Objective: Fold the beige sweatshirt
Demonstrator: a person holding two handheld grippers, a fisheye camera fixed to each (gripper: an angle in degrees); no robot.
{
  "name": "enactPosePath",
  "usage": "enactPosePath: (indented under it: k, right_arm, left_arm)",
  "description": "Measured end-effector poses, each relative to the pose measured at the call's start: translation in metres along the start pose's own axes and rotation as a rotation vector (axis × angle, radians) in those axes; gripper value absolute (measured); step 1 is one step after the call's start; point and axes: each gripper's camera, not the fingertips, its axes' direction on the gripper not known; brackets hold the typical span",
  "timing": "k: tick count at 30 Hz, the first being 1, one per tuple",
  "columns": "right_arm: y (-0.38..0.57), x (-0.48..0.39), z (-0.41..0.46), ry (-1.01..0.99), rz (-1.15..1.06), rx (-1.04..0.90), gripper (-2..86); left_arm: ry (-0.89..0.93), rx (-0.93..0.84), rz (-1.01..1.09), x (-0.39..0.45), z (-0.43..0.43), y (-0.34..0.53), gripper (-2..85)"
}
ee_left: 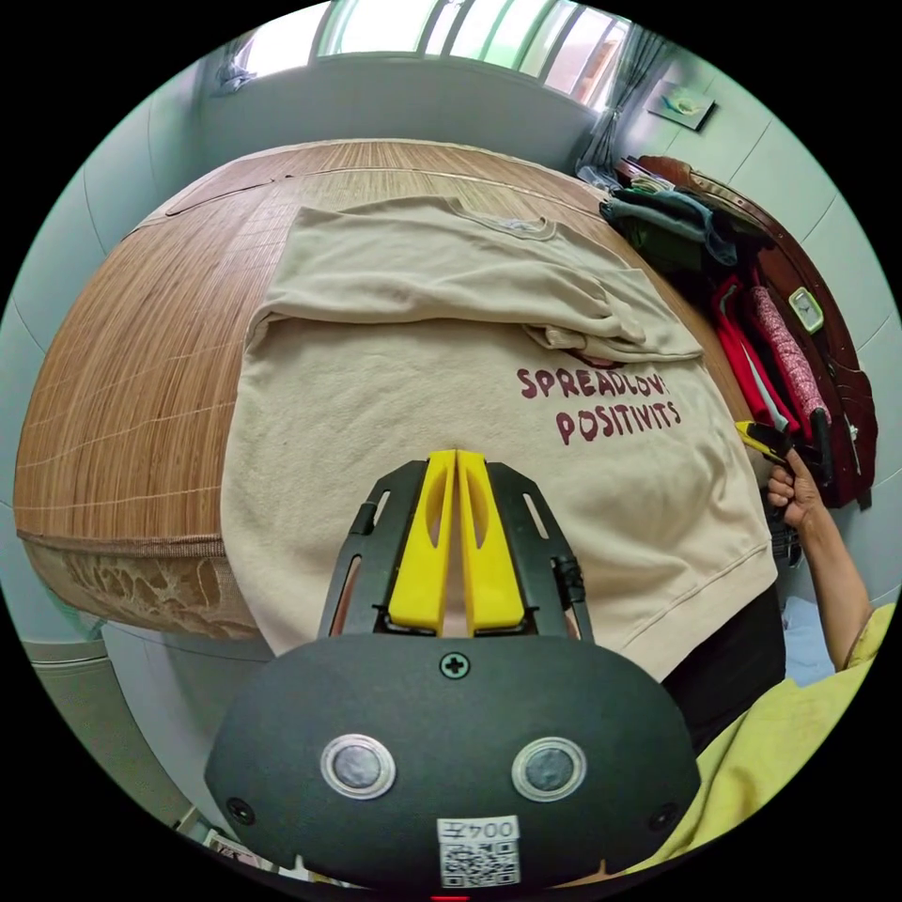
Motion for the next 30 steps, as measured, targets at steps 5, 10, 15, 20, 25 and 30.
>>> enactPosePath:
  k: [5, 10, 15, 20, 25, 30]
  right_arm:
    - [-0.008, 0.019, -0.001, -0.046, -0.005, -0.053, 5.9]
    - [-0.012, 0.031, -0.009, 0.071, -0.025, -0.041, 1.9]
    - [-0.008, 0.065, -0.019, -0.024, 0.005, -0.031, 3.0]
    - [0.031, 0.102, -0.054, -0.205, 0.057, -0.032, 7.0]
    - [0.093, 0.128, -0.068, -0.344, 0.122, -0.073, 9.7]
    - [0.142, 0.149, -0.07, -0.437, 0.193, -0.061, 10.1]
  left_arm:
    - [0.032, 0.001, -0.005, -0.007, 0.003, 0.002, 0.3]
    - [0.038, 0.0, -0.007, -0.016, 0.004, 0.005, 0.4]
    - [0.079, 0.0, -0.036, -0.038, 0.005, 0.009, 0.9]
    - [0.207, 0.038, -0.085, -0.077, -0.019, 0.026, 2.7]
    - [0.365, 0.135, -0.216, -0.139, -0.068, 0.086, 6.6]
    - [0.505, 0.139, -0.391, -0.201, -0.087, 0.174, 9.2]
